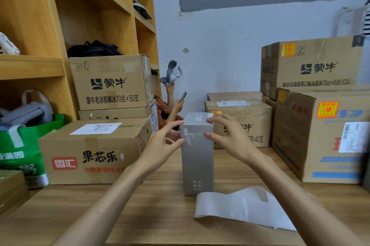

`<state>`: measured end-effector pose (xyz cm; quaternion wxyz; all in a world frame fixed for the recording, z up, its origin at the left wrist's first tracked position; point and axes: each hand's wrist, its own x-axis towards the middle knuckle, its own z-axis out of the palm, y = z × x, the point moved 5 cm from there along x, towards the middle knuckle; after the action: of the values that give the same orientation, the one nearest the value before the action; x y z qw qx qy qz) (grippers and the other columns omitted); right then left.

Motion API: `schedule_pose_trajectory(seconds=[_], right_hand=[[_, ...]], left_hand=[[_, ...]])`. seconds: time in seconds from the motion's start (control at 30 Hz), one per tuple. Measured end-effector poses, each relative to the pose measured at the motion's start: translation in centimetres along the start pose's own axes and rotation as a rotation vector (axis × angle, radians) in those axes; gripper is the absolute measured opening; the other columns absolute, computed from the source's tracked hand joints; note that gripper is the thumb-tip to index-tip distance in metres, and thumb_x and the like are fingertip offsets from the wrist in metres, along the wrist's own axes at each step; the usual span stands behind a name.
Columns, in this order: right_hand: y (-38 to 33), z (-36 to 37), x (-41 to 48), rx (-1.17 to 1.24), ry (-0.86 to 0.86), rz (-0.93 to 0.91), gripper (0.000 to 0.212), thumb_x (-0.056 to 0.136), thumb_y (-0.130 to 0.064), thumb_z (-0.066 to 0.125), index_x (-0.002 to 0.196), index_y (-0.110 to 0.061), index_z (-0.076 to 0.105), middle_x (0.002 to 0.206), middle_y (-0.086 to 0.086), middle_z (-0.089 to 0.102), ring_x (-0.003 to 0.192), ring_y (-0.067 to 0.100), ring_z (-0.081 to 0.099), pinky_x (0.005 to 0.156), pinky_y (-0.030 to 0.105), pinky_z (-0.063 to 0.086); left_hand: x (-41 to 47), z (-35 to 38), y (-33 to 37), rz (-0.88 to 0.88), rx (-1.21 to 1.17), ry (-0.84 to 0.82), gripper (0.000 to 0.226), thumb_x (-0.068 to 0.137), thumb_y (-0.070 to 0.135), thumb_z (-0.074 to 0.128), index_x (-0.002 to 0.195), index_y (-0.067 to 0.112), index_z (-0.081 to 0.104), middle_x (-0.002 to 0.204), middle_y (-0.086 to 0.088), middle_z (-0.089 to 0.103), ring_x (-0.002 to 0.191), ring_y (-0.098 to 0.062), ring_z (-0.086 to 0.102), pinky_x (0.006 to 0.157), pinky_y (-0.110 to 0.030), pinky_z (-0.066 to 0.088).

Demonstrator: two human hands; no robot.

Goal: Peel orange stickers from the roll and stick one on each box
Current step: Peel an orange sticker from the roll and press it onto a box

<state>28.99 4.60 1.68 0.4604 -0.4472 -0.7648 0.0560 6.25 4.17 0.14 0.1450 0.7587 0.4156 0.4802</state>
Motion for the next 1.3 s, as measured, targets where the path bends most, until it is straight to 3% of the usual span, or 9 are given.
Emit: schedule_pose_trajectory(seconds=[0.13,0.33,0.5,0.63,0.77,0.9,1.0,1.17,1.3], right_hand=[[0.7,-0.1,0.0,0.103,-0.008,0.011,0.035,0.088,-0.026,0.073,0.122,-0.026,0.067,0.125,-0.010,0.062,0.113,0.004,0.055,0.100,0.033,0.046],[1.9,0.3,-0.8,0.297,0.014,0.058,0.036,0.091,-0.023,0.070,0.126,-0.028,0.065,0.135,-0.009,0.060,0.117,0.008,0.058,0.100,0.034,0.050],[1.7,0.1,-1.1,0.207,-0.004,0.052,0.041,0.093,-0.031,0.068,0.133,-0.028,0.060,0.139,-0.010,0.057,0.124,0.005,0.054,0.104,0.038,0.048],[1.5,-2.6,-2.7,0.135,-0.042,0.047,0.053,0.093,-0.042,0.065,0.142,-0.035,0.049,0.143,-0.018,0.050,0.126,-0.002,0.049,0.103,0.021,0.041],[3.7,-5.8,-6.7,-0.049,-0.125,0.075,0.035,0.089,-0.043,0.069,0.121,-0.031,0.065,0.126,-0.019,0.059,0.117,-0.010,0.050,0.099,0.012,0.037],[7.8,-8.6,-11.7,-0.213,-0.197,0.192,0.014,0.085,-0.036,0.075,0.096,-0.032,0.067,0.105,-0.015,0.061,0.097,0.003,0.053,0.083,0.028,0.045],[10.4,-10.3,-15.0,-0.262,-0.232,0.288,0.013,0.083,-0.034,0.077,0.090,-0.036,0.066,0.099,-0.011,0.060,0.088,0.010,0.054,0.079,0.034,0.048],[12.5,-11.8,-18.0,-0.261,-0.229,0.331,0.015,0.081,-0.029,0.079,0.082,-0.038,0.067,0.093,-0.016,0.063,0.073,0.009,0.053,0.063,0.023,0.042],[12.8,-11.8,-18.9,-0.156,-0.199,0.321,0.017,0.081,-0.019,0.079,0.086,-0.033,0.072,0.093,-0.015,0.068,0.068,0.009,0.054,0.060,0.018,0.041]], left_hand=[[0.2,0.5,0.6,0.055,0.067,0.017,0.051,0.089,0.026,0.076,0.136,0.036,0.058,0.096,0.008,0.071,0.091,-0.005,0.066,0.082,-0.024,0.054],[0.0,1.6,0.7,0.074,0.078,0.036,0.048,0.091,0.023,0.074,0.136,0.032,0.057,0.092,0.009,0.065,0.090,-0.004,0.063,0.082,-0.028,0.054],[0.0,1.2,1.4,0.080,0.198,-0.004,0.051,0.091,0.030,0.072,0.138,0.036,0.053,0.102,0.010,0.065,0.097,-0.003,0.060,0.086,-0.032,0.051],[0.3,0.8,3.2,0.163,0.412,0.058,0.060,0.091,0.038,0.070,0.146,0.033,0.047,0.128,0.009,0.056,0.116,-0.010,0.050,0.096,-0.036,0.044],[-0.8,3.7,6.1,0.391,0.439,0.134,0.046,0.091,0.035,0.068,0.132,0.019,0.059,0.126,0.000,0.060,0.118,-0.018,0.054,0.101,-0.037,0.046],[-2.6,10.8,7.9,0.583,0.444,0.034,0.033,0.089,0.025,0.072,0.120,0.013,0.067,0.119,-0.003,0.065,0.114,-0.021,0.059,0.098,-0.038,0.048],[-4.1,16.2,8.4,0.511,0.327,-0.153,0.028,0.095,0.025,0.067,0.121,0.014,0.065,0.117,0.000,0.065,0.111,-0.020,0.058,0.096,-0.039,0.048],[-6.4,23.1,9.3,0.377,0.210,-0.404,0.030,0.097,0.039,0.062,0.121,0.020,0.066,0.122,0.005,0.064,0.115,-0.013,0.051,0.099,-0.034,0.037],[-7.6,25.9,9.9,0.292,0.181,-0.458,0.028,0.091,0.049,0.065,0.105,0.026,0.058,0.104,0.013,0.058,0.102,-0.009,0.047,0.091,-0.030,0.034]])
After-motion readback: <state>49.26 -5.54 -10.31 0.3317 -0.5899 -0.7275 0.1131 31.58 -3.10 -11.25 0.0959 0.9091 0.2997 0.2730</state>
